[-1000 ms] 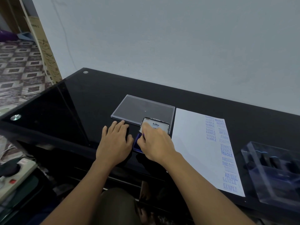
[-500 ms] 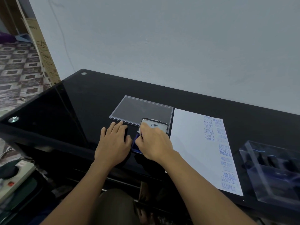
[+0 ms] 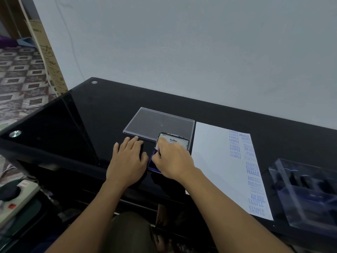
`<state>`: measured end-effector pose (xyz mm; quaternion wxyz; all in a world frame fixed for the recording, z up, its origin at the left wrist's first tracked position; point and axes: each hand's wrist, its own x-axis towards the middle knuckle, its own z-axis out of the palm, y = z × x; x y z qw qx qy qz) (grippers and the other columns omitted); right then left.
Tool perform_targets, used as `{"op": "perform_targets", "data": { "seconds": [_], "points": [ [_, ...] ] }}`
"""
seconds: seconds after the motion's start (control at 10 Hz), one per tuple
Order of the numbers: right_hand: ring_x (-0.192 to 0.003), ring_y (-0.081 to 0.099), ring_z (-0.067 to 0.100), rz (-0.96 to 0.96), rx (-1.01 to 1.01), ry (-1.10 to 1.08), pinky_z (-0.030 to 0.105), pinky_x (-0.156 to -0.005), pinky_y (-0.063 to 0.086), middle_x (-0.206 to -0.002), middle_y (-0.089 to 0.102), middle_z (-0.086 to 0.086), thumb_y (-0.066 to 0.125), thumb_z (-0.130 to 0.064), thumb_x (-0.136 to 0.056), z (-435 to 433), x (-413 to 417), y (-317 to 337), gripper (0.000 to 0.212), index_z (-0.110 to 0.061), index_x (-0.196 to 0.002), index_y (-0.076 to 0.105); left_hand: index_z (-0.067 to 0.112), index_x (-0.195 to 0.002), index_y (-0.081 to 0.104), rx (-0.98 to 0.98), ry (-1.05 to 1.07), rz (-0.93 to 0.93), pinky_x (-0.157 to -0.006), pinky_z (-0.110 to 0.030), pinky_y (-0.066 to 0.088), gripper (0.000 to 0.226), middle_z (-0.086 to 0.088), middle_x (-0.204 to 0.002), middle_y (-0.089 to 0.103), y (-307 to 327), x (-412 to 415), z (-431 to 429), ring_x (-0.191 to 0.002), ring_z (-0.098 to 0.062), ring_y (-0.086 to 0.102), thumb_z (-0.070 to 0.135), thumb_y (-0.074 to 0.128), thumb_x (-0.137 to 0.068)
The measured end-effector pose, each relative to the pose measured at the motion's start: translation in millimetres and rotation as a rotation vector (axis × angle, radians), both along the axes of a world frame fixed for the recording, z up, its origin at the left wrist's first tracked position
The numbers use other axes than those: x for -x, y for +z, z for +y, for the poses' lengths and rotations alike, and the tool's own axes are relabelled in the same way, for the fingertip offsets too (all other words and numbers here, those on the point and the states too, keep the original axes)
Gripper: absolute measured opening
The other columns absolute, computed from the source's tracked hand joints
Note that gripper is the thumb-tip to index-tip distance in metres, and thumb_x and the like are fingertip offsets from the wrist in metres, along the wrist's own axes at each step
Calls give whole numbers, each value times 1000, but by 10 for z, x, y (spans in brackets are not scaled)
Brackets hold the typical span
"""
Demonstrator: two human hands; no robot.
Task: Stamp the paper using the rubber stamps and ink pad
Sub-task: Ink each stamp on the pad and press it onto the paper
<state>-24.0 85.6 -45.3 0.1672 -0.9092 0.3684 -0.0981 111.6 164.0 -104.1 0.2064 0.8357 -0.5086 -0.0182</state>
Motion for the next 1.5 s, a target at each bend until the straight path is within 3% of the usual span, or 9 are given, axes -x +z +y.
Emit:
{"op": "perform_targets", "data": {
  "seconds": [0.2, 0.6, 0.8, 0.9, 1.0, 1.1, 1.2, 1.3, 1.5],
  "points": [
    [-70, 51, 25, -31, 21, -3, 33, -56, 36, -80, 59, 6, 48, -27, -95, 35, 16, -43, 12, -20, -90, 40, 18, -146, 41, -4, 4, 8, -121, -48, 8, 48, 1, -159, 30, -5, -2, -7, -150, -20, 14, 34, 39, -101],
    [-68, 48, 23, 13, -17, -1, 30, -50, 29, -79, 53, 5, 49, -28, -95, -8, -1, 37, 14, -20, -90, 39, 19, -146, 40, -10, 4, 9, -121, -47, 7, 48, 1, -160, 29, 7, -4, -4, -151, -19, 13, 34, 39, -101],
    [-74, 56, 22, -42, -13, -19, 33, -60, 44, -81, 57, 1, 50, -33, -95, -30, 32, 109, 16, -22, -86, 42, 18, -145, 42, -7, 7, 37, -121, -47, 8, 48, 2, -159, 30, 24, -3, -8, -150, -19, 15, 33, 41, -100],
    [-71, 55, 18, -118, -25, -38, 30, -58, 42, -76, 55, -3, 49, -31, -96, -89, 140, 234, 17, -23, -83, 41, 18, -139, 50, 5, 26, 101, -119, -47, 15, 45, 0, -152, 41, 72, -50, -52, -145, -19, 29, 30, 50, -95],
    [-66, 53, 20, -159, -35, -73, 31, -55, 40, -74, 56, 1, 50, -30, -95, -202, 306, 350, 21, -21, -79, 40, 16, -125, 60, 78, 85, 233, -111, -44, 25, 35, 0, -130, 59, 229, -30, -134, -122, -20, 50, 25, 54, -92],
    [-68, 53, 18, -174, -46, -136, 31, -55, 38, -77, 59, 1, 54, -33, -93, -322, 529, 431, 21, -19, -80, 44, 15, -126, 59, 158, 106, 295, -113, -45, 28, 34, -1, -133, 58, 411, 87, -253, -123, -21, 50, 24, 53, -94],
    [-73, 55, 22, -178, -109, -231, 36, -62, 43, -81, 61, 2, 51, -35, -92, -466, 791, 459, 24, -18, -77, 44, 14, -131, 55, 235, 7, 304, -104, -29, 32, 36, -1, -139, 52, 584, 285, -403, -129, -16, 44, 25, 52, -96],
    [-82, 58, 28, -182, -177, -327, 38, -66, 44, -87, 62, 5, 44, -32, -93, -636, 1070, 476, 25, -11, -82, 48, 16, -133, 53, 250, -124, 294, -99, -23, 27, 37, 2, -142, 47, 714, 524, -578, -133, -13, 39, 25, 50, -97],
    [-81, 61, 31, -154, -177, -452, 35, -63, 44, -88, 65, 8, 42, -33, -92, -933, 1609, 520, 27, -9, -92, 55, 15, -128, 54, 258, -317, 310, -95, -20, 30, 33, 3, -132, 52, 759, 1009, -913, -127, -14, 43, 24, 51, -96]
  ]
}}
